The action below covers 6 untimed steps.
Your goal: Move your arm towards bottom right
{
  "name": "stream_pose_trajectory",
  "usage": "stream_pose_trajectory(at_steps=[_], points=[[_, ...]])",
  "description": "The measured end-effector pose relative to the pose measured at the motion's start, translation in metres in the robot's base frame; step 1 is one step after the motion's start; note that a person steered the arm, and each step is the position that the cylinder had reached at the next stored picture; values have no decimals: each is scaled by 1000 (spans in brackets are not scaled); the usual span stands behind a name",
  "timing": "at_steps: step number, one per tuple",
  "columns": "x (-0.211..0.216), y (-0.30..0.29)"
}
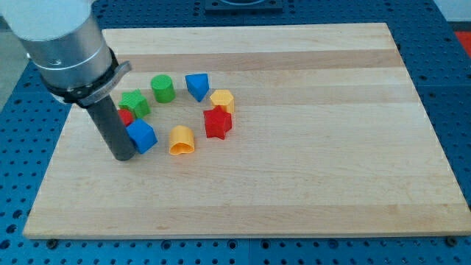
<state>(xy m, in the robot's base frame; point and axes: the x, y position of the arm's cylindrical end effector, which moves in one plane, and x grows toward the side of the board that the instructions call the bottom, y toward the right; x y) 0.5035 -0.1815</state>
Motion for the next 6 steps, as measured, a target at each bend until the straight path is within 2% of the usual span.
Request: stream_pose_trajectory(at_steps=[1,2,3,4,5,6], points=[[10,-4],[62,26],[74,128],[74,180],[73,188],[63,279]])
